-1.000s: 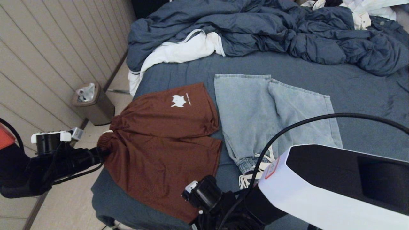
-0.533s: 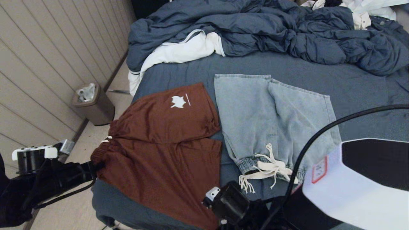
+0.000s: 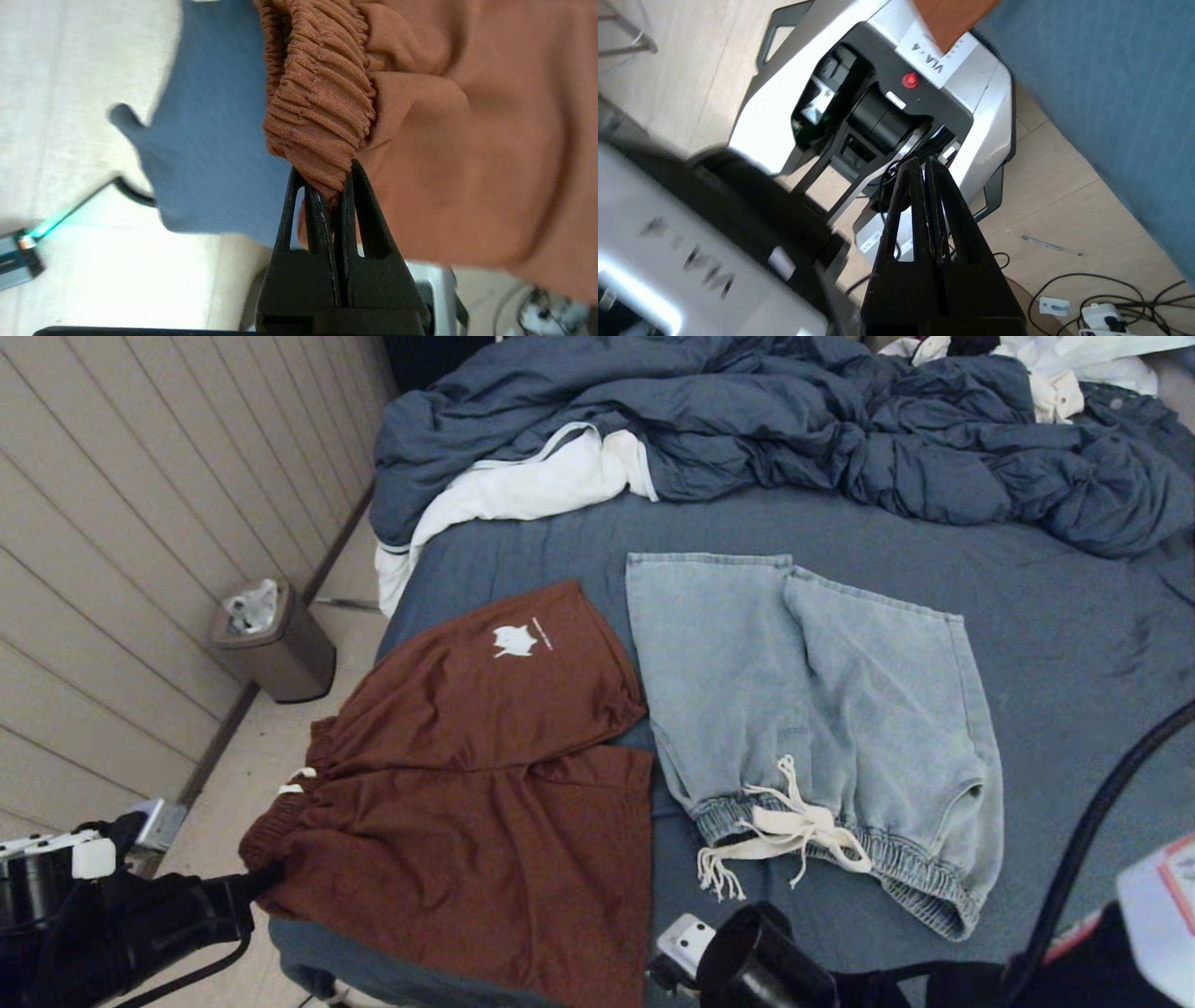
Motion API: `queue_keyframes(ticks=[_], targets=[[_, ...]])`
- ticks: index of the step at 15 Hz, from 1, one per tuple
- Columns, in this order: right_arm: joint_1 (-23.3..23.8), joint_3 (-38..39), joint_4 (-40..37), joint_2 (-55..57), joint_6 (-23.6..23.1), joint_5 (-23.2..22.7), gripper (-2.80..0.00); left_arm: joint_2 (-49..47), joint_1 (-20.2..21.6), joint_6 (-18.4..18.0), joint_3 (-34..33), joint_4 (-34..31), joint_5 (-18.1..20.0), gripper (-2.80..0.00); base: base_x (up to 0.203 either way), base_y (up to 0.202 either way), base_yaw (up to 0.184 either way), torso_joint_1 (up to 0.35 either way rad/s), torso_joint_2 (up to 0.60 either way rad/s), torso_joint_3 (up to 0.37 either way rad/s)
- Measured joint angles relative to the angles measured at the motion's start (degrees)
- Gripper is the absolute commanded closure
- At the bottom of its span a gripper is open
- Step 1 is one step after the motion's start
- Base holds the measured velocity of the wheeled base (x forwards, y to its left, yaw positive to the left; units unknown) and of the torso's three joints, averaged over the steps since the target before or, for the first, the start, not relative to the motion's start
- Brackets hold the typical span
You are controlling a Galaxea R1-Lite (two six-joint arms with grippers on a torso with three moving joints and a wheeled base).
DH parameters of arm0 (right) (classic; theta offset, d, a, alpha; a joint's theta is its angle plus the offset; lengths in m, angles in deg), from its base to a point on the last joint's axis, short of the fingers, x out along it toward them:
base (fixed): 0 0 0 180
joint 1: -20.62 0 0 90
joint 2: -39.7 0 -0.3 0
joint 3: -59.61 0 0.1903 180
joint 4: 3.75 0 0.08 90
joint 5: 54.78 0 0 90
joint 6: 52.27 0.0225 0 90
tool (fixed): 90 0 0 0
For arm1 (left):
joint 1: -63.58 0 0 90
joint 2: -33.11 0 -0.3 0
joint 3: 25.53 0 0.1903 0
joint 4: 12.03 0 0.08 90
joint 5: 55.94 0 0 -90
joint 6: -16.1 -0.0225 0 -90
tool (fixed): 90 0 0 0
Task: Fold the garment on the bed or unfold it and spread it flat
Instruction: Fold the brown shorts
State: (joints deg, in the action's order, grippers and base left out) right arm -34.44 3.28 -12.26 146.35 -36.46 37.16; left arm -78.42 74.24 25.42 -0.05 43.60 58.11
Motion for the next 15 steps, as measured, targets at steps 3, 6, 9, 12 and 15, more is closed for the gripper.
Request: queue_keyframes(ticks=[3, 6, 9, 12, 15], targets=[[-1.31, 2.44, -0.23, -3.76, 0.00, -0.01, 0.00, -0.25, -0.13, -0.06, -1.84, 2.06, 1.20, 0.00, 0.000, 0.000, 0.000, 0.000, 0.00, 0.000], [-1.31, 1.93, 0.01, -4.75, 0.00, 0.02, 0.00, -1.09, -0.13, -0.14, -2.09, 3.77, 1.25, 0.00, 0.000, 0.000, 0.000, 0.000, 0.00, 0.000], [-0.98, -1.78, 0.18, -1.08, 0.15, 0.28, 0.00, -4.21, -0.13, 0.10, -2.11, 8.06, 0.97, 0.00, 0.000, 0.000, 0.000, 0.000, 0.00, 0.000], [-0.88, -8.30, 0.26, 5.89, 0.00, 1.84, -2.80, -9.40, -0.12, 0.19, -1.97, 8.24, 0.53, 0.00, 0.000, 0.000, 0.000, 0.000, 0.00, 0.000], [-0.77, -12.98, 0.32, 11.79, -0.67, 6.74, -2.80, -12.52, -0.11, 0.19, 0.40, 8.21, 0.50, 0.00, 0.000, 0.000, 0.000, 0.000, 0.00, 0.000]])
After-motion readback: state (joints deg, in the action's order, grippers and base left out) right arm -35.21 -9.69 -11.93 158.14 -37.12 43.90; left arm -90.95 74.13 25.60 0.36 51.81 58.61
